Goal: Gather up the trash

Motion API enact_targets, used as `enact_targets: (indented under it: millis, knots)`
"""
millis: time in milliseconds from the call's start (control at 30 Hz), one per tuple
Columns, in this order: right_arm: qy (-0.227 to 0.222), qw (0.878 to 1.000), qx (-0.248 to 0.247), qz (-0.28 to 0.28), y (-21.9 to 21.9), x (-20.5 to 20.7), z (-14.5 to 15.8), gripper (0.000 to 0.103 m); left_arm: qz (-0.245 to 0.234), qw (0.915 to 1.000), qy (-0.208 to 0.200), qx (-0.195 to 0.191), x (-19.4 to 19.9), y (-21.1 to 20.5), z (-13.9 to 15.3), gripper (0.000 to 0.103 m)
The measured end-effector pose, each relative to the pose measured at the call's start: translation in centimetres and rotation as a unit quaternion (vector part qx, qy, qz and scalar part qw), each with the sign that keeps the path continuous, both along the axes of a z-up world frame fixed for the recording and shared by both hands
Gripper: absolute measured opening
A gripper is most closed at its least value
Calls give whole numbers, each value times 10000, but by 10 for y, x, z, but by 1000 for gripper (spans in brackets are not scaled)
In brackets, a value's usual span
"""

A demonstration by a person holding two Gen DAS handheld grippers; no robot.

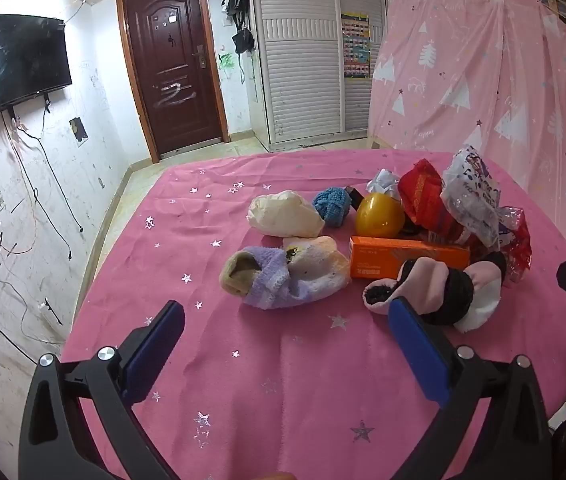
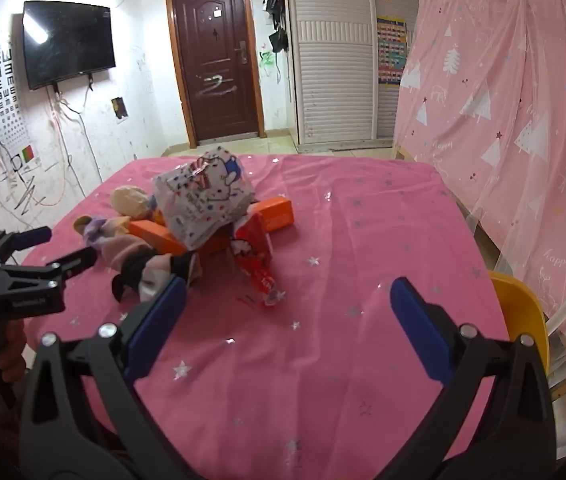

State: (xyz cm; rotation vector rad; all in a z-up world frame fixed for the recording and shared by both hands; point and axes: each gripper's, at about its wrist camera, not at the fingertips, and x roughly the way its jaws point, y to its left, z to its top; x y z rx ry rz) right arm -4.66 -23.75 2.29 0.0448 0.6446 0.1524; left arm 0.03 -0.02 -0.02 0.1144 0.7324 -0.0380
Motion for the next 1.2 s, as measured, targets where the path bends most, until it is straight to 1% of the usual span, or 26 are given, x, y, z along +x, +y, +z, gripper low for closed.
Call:
enact_targets:
  millis: [1033,1200]
  knots:
    - [1,10000,-50,7,1,-1,0,98,12,10000,-34,-27,-6,4,5,95]
    - [5,10000,-56,5,2,0,-1,98,5,10000,-38,-26,-3,0,3,95]
